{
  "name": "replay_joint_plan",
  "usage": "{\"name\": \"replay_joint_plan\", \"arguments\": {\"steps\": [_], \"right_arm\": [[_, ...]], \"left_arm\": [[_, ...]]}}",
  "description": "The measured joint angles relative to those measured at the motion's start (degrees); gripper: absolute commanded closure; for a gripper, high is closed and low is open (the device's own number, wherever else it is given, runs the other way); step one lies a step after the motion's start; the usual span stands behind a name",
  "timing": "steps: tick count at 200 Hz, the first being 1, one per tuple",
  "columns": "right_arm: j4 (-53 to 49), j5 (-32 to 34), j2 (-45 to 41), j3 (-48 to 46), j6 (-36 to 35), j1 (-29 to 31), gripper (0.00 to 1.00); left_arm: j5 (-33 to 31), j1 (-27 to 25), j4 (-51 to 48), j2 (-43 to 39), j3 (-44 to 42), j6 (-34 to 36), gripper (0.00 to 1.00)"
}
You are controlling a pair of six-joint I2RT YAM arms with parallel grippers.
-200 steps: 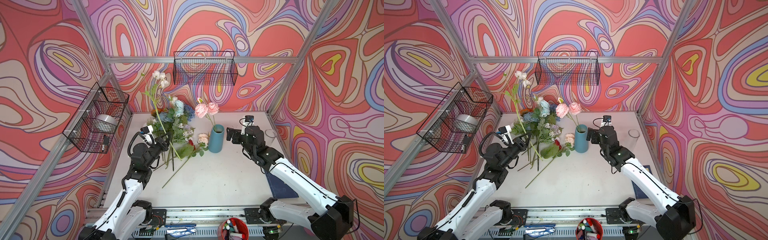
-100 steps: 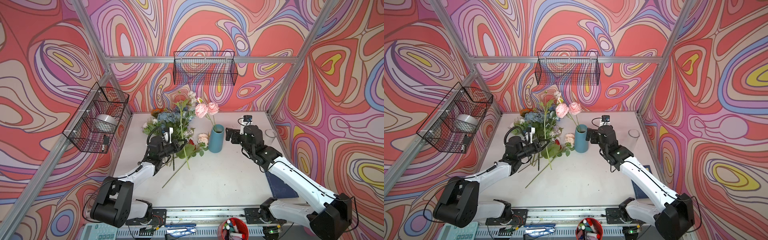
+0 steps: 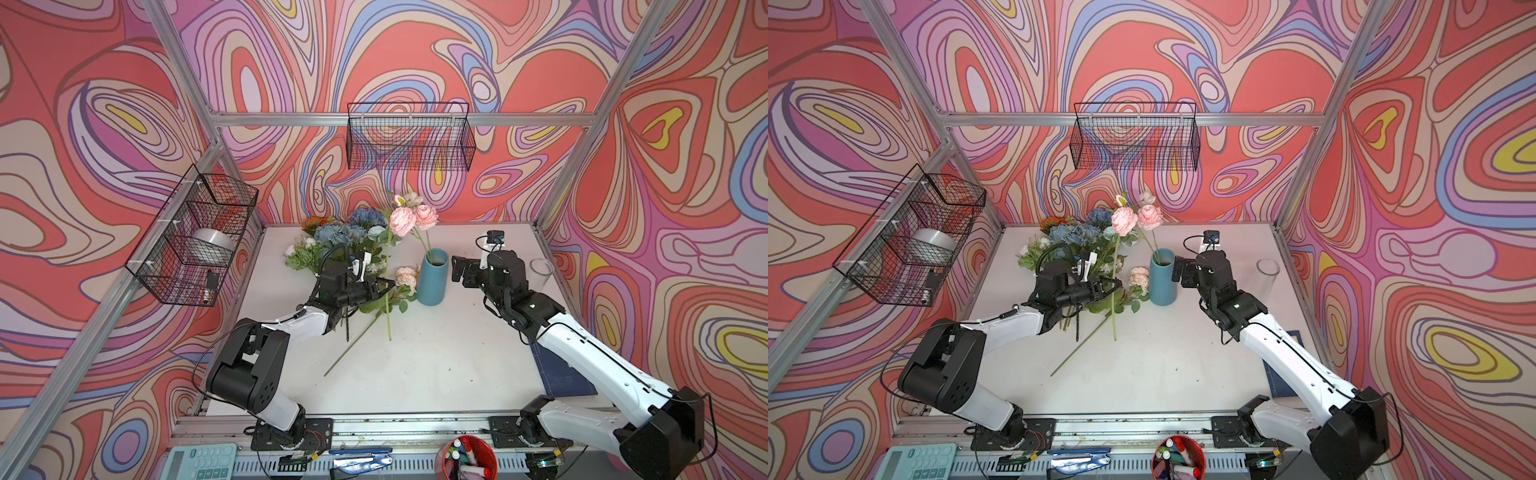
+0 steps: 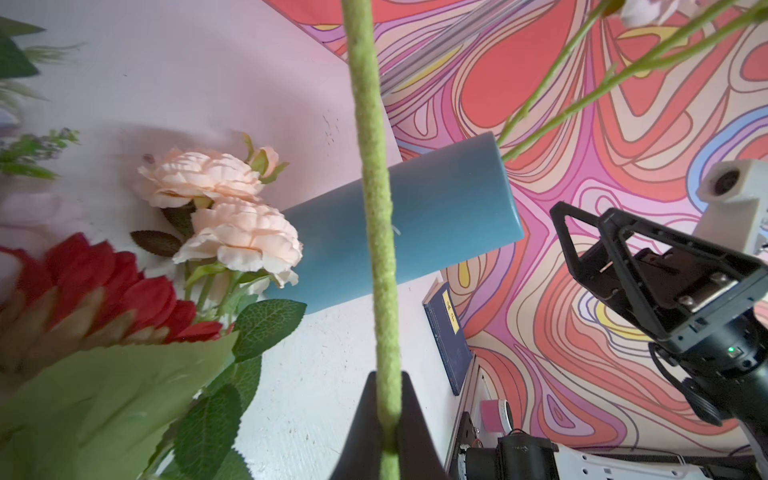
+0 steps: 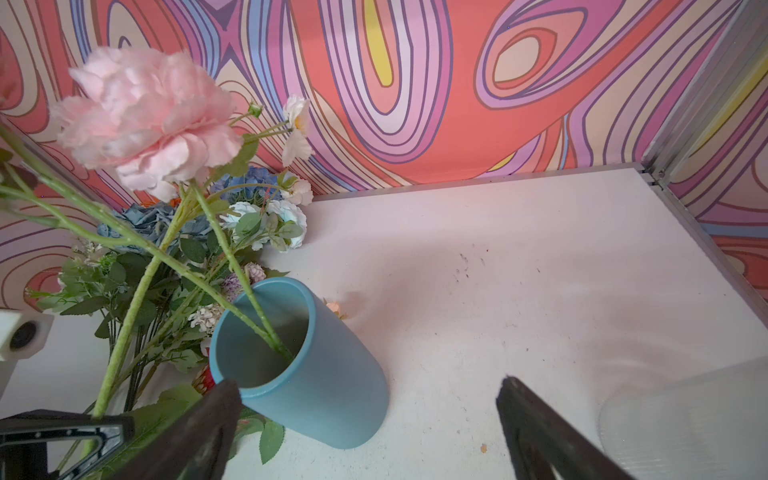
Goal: Arrange the flowers into the vase
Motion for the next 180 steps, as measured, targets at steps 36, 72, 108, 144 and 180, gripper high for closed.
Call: {"name": "replay_joint_plan", "arguments": {"steps": [36,72,108,144,180], "right_arm": [[0.3,-2.7,-3.0,-0.1,-0.6,0.0,0.03],[1.4,-6.3,-6.5,-0.9,-0.9,0.0,0.05],[1.6,-8.8,-7.4,-1.3,-0.8,0.0,0.06],[1.6,-10.6,-7.4,-1.6,-0.8,0.0,0.07],[1.6,-11.2,-7.4,-1.6,-0.8,0.0,0.07]], "left_arm": [[1.2,-0.6,0.3,-4.0,-2.0,0.2,1.0],[1.4,-0.6,0.4,-11.9,-4.3,0.8,1.0],[-0.2,-0.6,0.1,-18.9,-5.3,1.7,1.0],[-2.8,2.2,-0.9,-23.9,-5.5,2.1,1.0],[-4.8,6.3,-3.3,-27.1,-5.6,3.1,1.0]]}}
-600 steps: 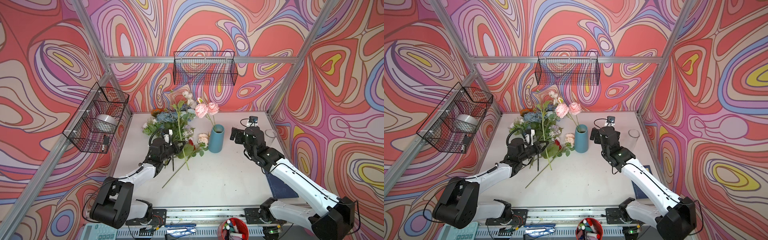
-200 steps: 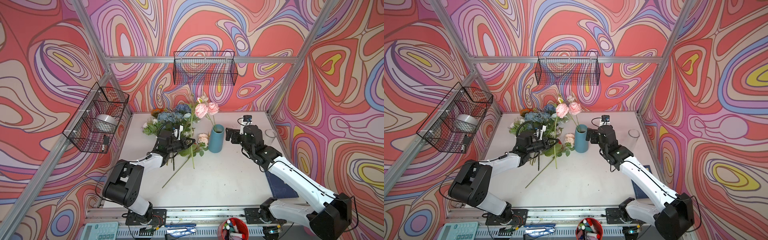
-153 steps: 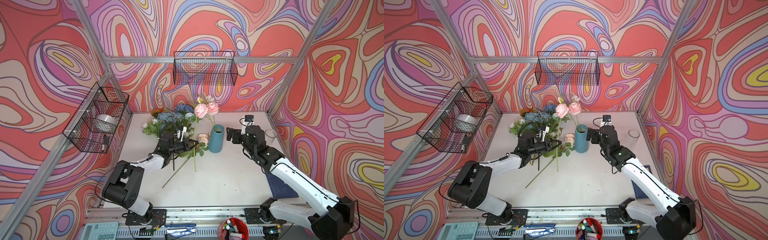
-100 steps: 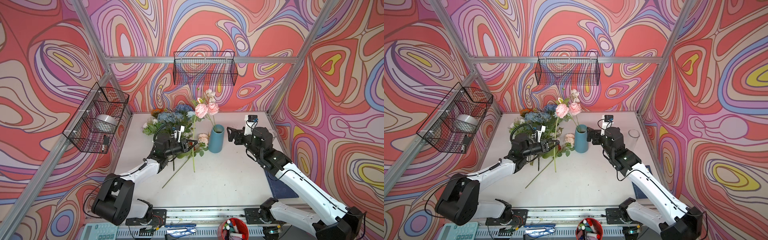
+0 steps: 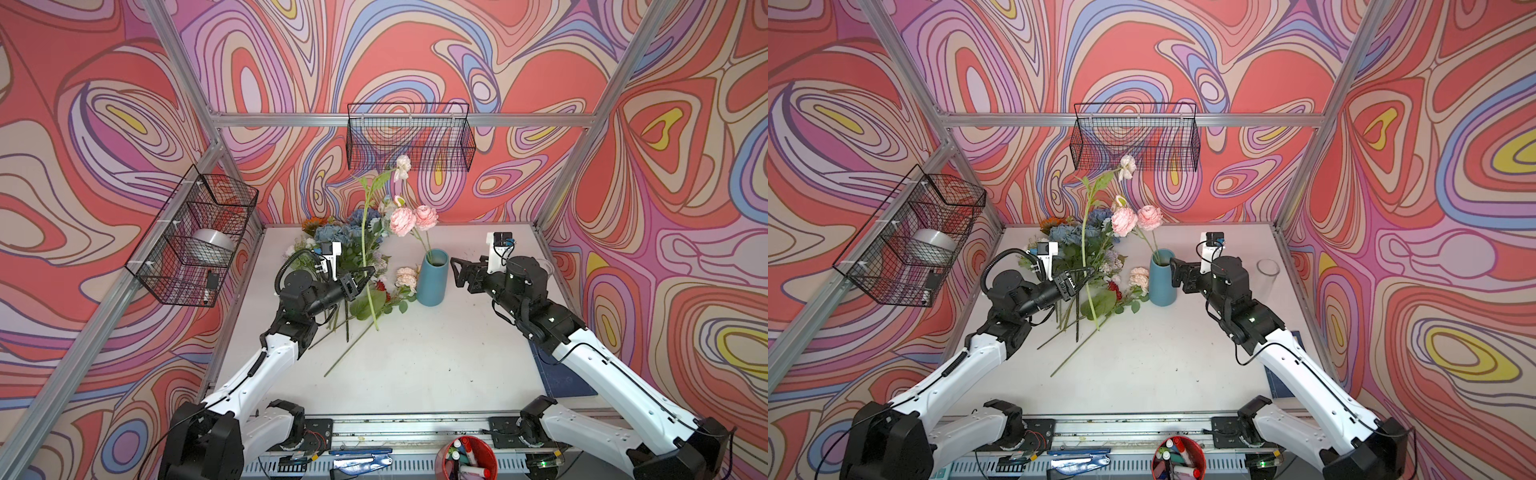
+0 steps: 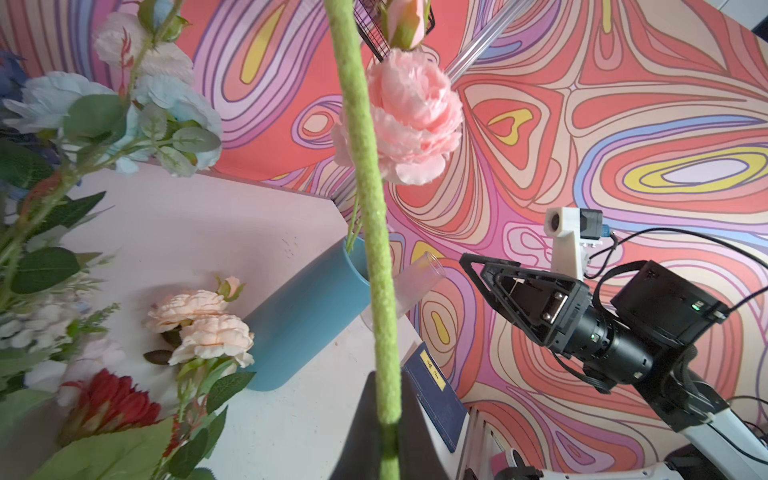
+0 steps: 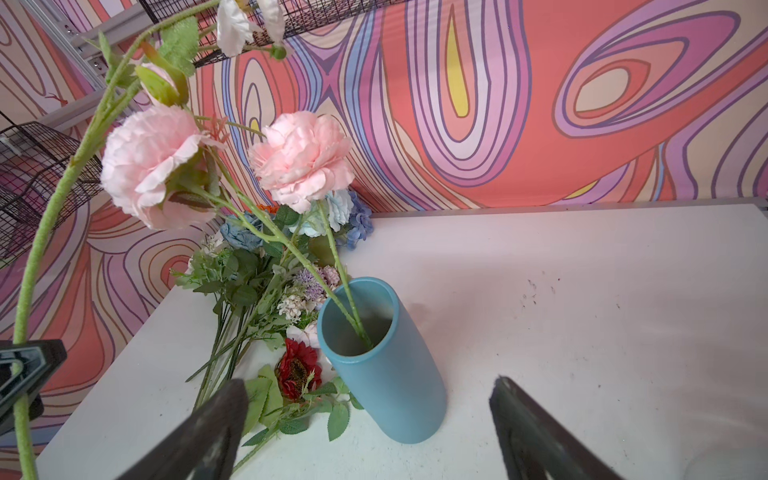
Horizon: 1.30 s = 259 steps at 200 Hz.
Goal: Arrange the flowers into the vase
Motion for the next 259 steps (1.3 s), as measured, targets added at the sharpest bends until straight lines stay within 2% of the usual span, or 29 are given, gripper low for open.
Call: {"name": "replay_joint_plan", "arguments": {"steps": [21,46,108,189,259], "right_arm": [[0.0,0.0,0.0,0.0,0.0,0.0,0.06],[0.0,0.0,0.1,0.0,-0.1,0.0,0.06],[0.0,0.8,0.6,0.0,-0.2,0.0,0.06],[-0.5,2.9,-0.9,-0.2,-0.8,0.0,0.06],[-0.7,4.0,-1.2,-0.2,-1.4,0.0,0.06]], "left_arm": [[0.1,0.9,-1.5,0.3,0.0,0.7,1.0],[1.9,0.8,0.3,4.6,0.0,-0.4,1.0],[2.3,-6.8,4.5,16.9,0.0,-1.1,1.0],[-0.4,-7.8,8.2,32.7,2.5,-2.5,1.0],[0.9,-11.0,1.5,36.0,9.9,0.1,1.0]]}}
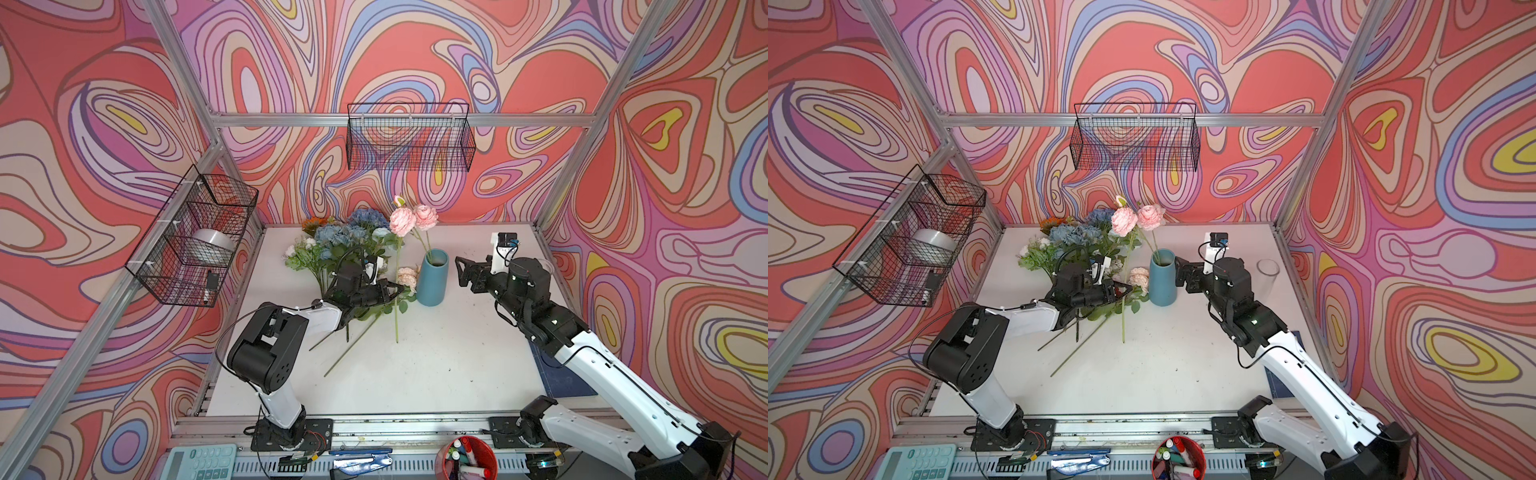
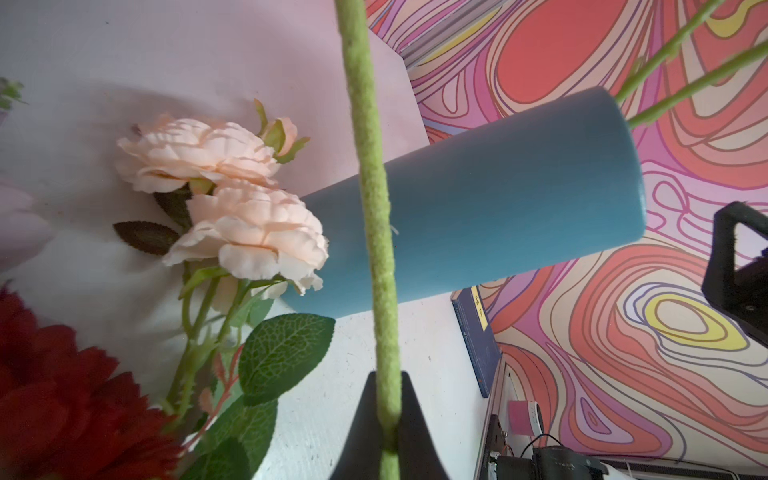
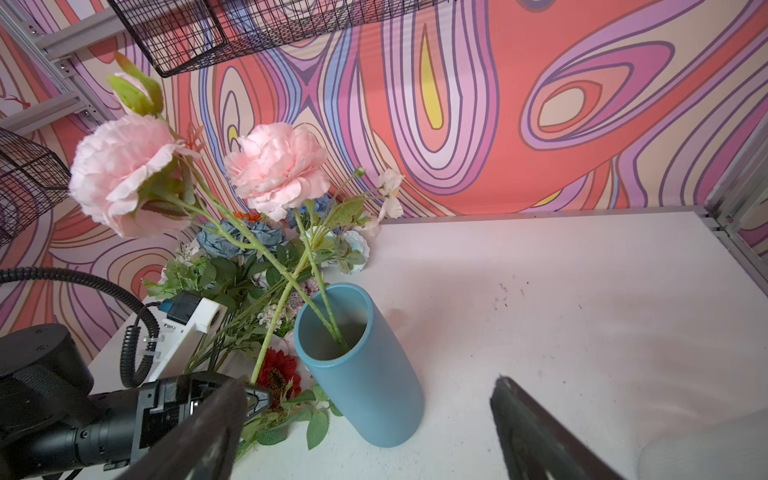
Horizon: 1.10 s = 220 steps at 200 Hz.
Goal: Arrange the flowers into the vase
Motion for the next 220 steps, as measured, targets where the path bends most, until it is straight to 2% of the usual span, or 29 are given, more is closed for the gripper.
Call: {"name": "replay_joint_plan", "arguments": {"steps": [37,74,120,150,187,220], "right_arm": [[0.0,-0.1,0.1,0.0,-0.1,0.0,0.06],[0.0,-0.4,0.3,0.0,-0.1,0.0,0.06],[0.0,-2.3,0.3,0.0,-0.1,0.0,0.09],[-0.1,-4.6,0.3,0.0,0.0,0.0,0.12],[-1.0,-7.3,0.7,1.1,-0.1,0.8,0.13],[-2.3,-8.6,1.6,5.7,-0.3,5.2,0.16]], "left_arm": [[0.2,-4.7,-9.7,0.0,1.9,6.3,1.0],[1.5,-6.2,-15.5,0.0,3.6,10.4,1.0],[-1.5,-9.0,-20.9,-0.5,6.9,13.7,1.0],[-4.7,-8.0,-21.1,-3.9,5.5,13.3,1.0],[-8.1,-3.2,-18.2,-12.1,0.2,10.7,1.0],[-9.7,0.0,-15.5,-17.7,-3.0,9.5,1.0]]}}
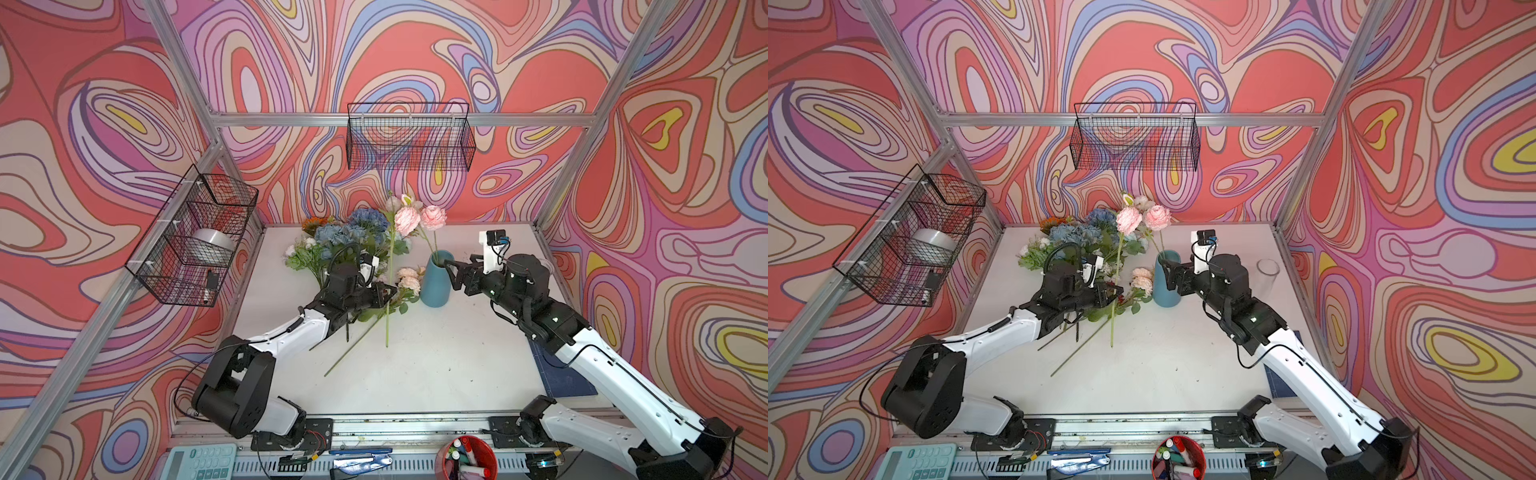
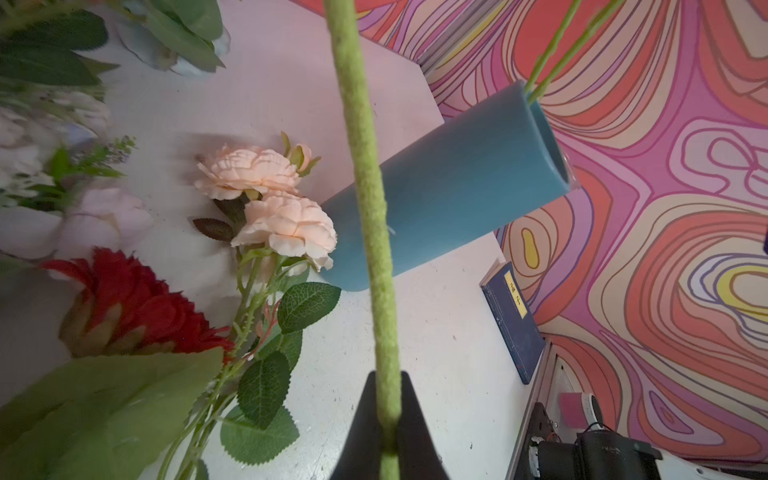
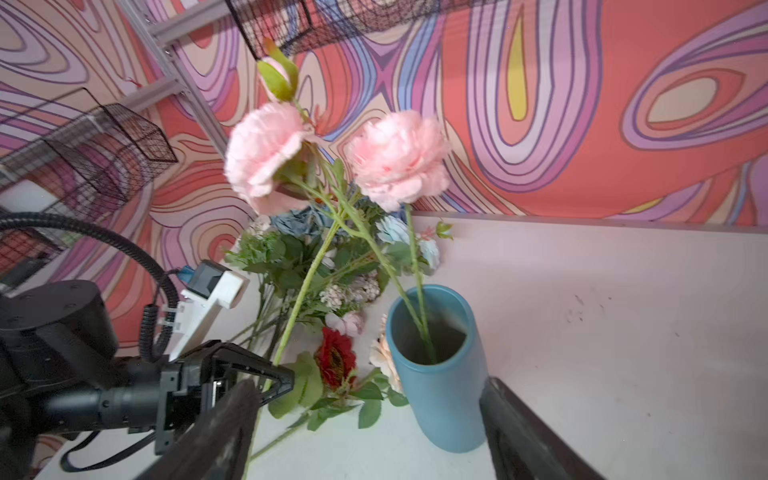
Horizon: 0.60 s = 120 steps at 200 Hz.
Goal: Arrange the flowers into the vase
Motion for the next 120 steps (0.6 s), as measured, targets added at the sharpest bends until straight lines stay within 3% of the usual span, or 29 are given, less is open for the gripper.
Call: {"name": "replay_joint_plan", "arguments": {"steps": [53,120], "right_arm": [[-0.3,-0.4,8.0,7.5,0.3,13.0,0.23],[2.2,-2.4,22.6,11.5,1.4,19.7,0.23]], "left_arm": [[-0.4,3.5,8.1,-6.0,-6.0,-1.7,1.0],[-4.4,5.6,14.4,-18.1,-14.5,-2.8,1.0]]}}
